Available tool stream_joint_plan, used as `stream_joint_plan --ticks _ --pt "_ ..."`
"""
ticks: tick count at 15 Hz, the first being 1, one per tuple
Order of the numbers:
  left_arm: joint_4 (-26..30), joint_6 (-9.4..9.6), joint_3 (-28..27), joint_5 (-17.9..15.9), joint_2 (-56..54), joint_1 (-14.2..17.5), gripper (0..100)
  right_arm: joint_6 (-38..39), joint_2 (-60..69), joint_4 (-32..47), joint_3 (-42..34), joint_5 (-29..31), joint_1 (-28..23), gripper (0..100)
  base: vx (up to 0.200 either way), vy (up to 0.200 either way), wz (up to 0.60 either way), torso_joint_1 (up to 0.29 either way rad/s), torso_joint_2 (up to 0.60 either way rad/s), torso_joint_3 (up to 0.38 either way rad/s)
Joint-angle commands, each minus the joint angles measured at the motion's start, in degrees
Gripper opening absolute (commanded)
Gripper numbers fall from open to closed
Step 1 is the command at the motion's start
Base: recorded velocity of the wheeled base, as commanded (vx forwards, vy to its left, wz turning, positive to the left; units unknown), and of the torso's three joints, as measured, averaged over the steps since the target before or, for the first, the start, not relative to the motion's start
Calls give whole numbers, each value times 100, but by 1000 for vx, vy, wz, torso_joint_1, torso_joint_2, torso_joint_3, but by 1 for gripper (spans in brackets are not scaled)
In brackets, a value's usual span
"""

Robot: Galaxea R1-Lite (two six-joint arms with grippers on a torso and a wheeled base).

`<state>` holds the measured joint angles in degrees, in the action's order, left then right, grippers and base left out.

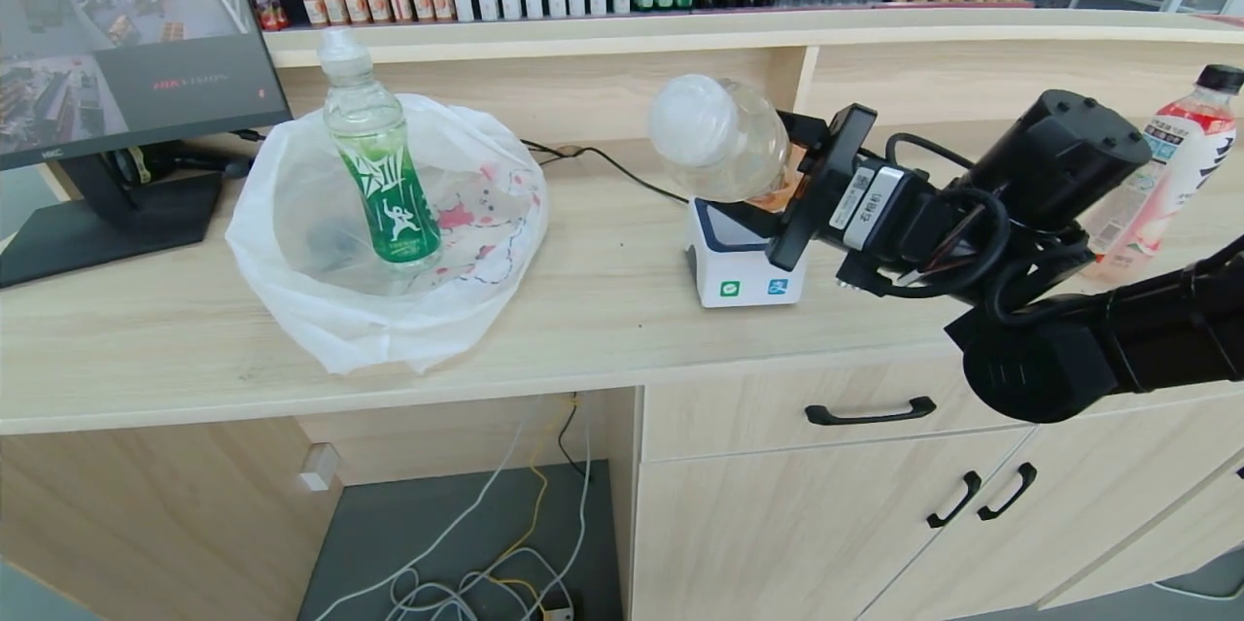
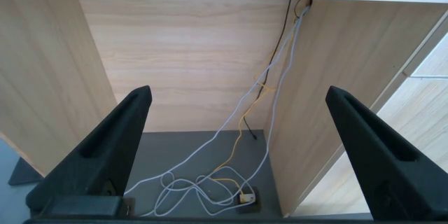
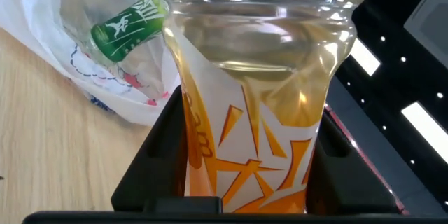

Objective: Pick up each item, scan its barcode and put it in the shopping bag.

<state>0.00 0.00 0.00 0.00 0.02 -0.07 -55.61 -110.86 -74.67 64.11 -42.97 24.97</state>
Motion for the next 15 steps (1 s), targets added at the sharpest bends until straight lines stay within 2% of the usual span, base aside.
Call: stream_joint_plan --ticks 1,7,15 --pt "0 0 0 0 -2 -1 100 -2 -67 -65 -13 -9 -62 0 0 0 0 0 0 0" --pt "0 0 0 0 -2 -1 100 -108 -278 -224 5 -256 -238 0 0 0 0 0 0 0" --pt "0 0 0 0 -2 -1 100 -134 -392 -232 40 -256 -273 0 0 0 0 0 0 0"
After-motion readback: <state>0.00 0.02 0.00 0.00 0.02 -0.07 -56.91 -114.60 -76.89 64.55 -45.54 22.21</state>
